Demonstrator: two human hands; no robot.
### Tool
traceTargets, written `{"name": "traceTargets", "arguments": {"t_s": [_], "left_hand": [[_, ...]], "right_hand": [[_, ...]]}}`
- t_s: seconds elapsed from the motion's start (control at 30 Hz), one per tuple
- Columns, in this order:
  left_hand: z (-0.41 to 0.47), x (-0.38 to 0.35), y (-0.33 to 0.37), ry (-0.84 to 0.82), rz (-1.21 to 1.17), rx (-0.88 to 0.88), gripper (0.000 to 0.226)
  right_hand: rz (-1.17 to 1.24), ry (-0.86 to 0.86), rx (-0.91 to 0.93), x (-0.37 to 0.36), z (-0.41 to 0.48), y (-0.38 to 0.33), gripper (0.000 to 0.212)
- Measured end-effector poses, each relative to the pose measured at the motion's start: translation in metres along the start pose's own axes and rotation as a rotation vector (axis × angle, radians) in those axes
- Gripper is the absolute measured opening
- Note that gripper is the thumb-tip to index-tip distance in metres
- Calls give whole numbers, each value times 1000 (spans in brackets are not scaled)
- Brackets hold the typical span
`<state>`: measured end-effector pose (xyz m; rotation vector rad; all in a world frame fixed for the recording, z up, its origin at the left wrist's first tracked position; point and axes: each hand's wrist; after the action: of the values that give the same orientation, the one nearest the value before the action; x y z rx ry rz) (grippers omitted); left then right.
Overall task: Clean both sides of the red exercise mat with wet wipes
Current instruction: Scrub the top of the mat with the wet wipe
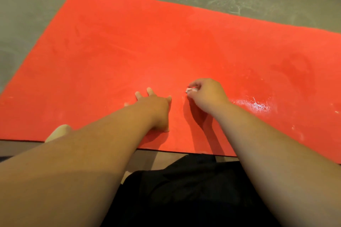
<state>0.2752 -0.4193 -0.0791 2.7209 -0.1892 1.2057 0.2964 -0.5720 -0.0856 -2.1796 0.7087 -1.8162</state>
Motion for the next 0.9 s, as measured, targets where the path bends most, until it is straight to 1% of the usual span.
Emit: {"name": "traceTargets", "arguments": {"t_s": [0.03,0.07,0.1,0.17,0.2,0.23,0.3,0.4,0.47,0.53,0.57,0.63,0.7,0.77,0.83,0.9], "left_hand": [[2,1,0,44,-62,14,97],[6,3,1,132,-124,-1,92],[11,5,3,255,-158,-55,87],[22,8,16,463,-151,-276,72],[27,9,24,499,-137,-394,61],[30,9,31,496,-114,-475,49],[38,4,40,498,-35,-544,31],[44,4,38,583,-20,-519,22],[50,10,29,607,25,-526,20],[61,15,15,625,85,-520,18],[67,18,7,642,78,-485,19],[76,21,-1,676,6,-392,20],[72,17,7,676,-68,-372,21],[59,3,22,629,-67,-475,20],[43,-11,33,522,8,-628,20],[42,-8,30,433,74,-685,22]], "right_hand": [[30,-48,-15,11,-7,2,35],[30,-75,-17,23,-14,8,43],[-21,-94,-5,36,-22,16,48],[-189,-146,37,55,-37,32,56],[-250,-187,39,59,-40,37,61],[-282,-237,21,60,-41,41,65],[-330,-355,-35,50,-35,40,78],[-465,-504,-87,26,-17,34,105],[-515,-537,-104,19,-7,29,115],[-552,-561,-102,17,-3,28,117],[-559,-565,-95,17,-1,29,117],[-562,-567,-93,16,0,30,118],[-567,-574,-99,15,1,28,118],[-595,-580,-79,19,2,24,116],[-623,-566,-46,22,3,23,113],[-628,-561,-31,25,5,22,112]]}}
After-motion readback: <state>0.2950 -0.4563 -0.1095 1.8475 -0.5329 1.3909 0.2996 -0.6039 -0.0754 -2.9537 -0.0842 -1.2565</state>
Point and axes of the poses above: each hand's wrist, its own z-axis towards the middle knuckle, its own x-axis out of the back of the hand, y = z × x, and after that the axes turned 2 degrees about -x, right-handed
